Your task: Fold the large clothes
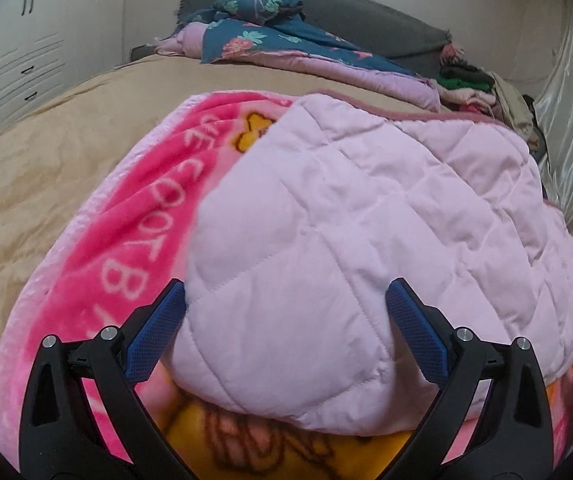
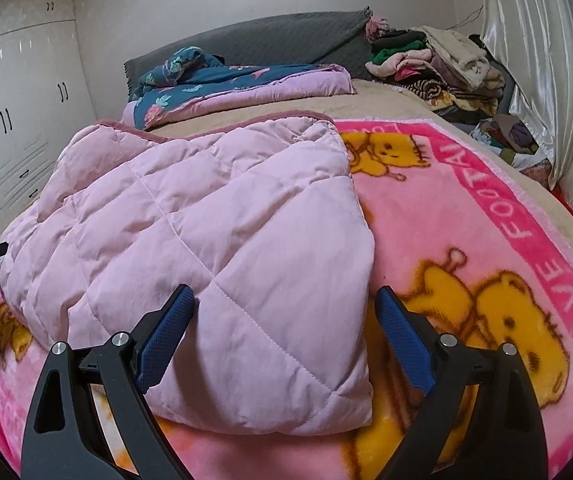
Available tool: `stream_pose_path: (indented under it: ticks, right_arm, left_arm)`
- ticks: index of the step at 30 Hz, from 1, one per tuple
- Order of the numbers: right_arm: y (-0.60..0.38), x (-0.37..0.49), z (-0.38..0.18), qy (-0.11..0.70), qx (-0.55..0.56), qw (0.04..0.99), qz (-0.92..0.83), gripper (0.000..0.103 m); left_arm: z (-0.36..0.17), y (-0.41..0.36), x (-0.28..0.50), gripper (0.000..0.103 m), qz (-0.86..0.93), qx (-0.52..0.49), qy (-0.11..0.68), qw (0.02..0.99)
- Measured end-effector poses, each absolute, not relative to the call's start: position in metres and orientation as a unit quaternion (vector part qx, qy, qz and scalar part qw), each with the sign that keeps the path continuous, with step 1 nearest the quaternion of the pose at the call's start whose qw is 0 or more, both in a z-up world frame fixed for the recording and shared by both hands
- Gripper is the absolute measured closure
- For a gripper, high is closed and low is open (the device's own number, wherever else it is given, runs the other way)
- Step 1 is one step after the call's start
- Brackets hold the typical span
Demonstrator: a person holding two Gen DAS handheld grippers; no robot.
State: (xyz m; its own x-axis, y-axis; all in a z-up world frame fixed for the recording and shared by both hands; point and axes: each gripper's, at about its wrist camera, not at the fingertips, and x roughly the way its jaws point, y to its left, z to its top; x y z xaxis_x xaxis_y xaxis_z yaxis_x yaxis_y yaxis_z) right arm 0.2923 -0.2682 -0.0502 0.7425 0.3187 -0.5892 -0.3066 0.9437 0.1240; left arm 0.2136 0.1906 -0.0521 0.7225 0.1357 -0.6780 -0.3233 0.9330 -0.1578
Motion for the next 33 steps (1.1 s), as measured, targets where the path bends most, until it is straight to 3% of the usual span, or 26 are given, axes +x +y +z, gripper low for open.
stream_pose_path:
  ticks: [1, 2, 3, 6, 12, 18, 33]
  right_arm:
    - [-0.266, 0.292, -0.049, 0.313, 0.002, 0.936, 0.161, 0.042]
    - [-0.264, 0.292, -0.047, 0.308, -0.001, 0.938, 0.16, 0.053]
    - [-0.262, 0.292, -0.045, 0.304, -0.001, 0.939, 0.162, 0.058]
    - [-0.254, 0.294, -0.033, 0.29, -0.015, 0.944, 0.154, 0.075]
    - [-0.249, 0.326, 0.014, 0.25, 0.008, 0.961, 0.117, 0.09]
    - [-0.245, 0.37, 0.015, 0.268, 0.012, 0.959, 0.091, 0.09]
    - [-0.225, 0.426, -0.038, 0.321, -0.016, 0.946, 0.044, 0.09]
  left_arm:
    - [-0.052, 0.19, 0.215, 0.02, 0.125, -0.131, 0.351, 0.919]
    - [-0.051, 0.188, 0.216, 0.049, 0.126, -0.128, 0.354, 0.918]
    - [-0.05, 0.186, 0.217, 0.061, 0.127, -0.126, 0.353, 0.918]
    - [-0.04, 0.178, 0.218, 0.077, 0.13, -0.108, 0.342, 0.924]
    - [-0.003, 0.178, 0.238, 0.083, 0.154, -0.105, 0.303, 0.935]
    - [0.01, 0.182, 0.266, 0.084, 0.176, -0.125, 0.282, 0.935]
    - [-0.025, 0.191, 0.301, 0.084, 0.192, -0.091, 0.312, 0.926]
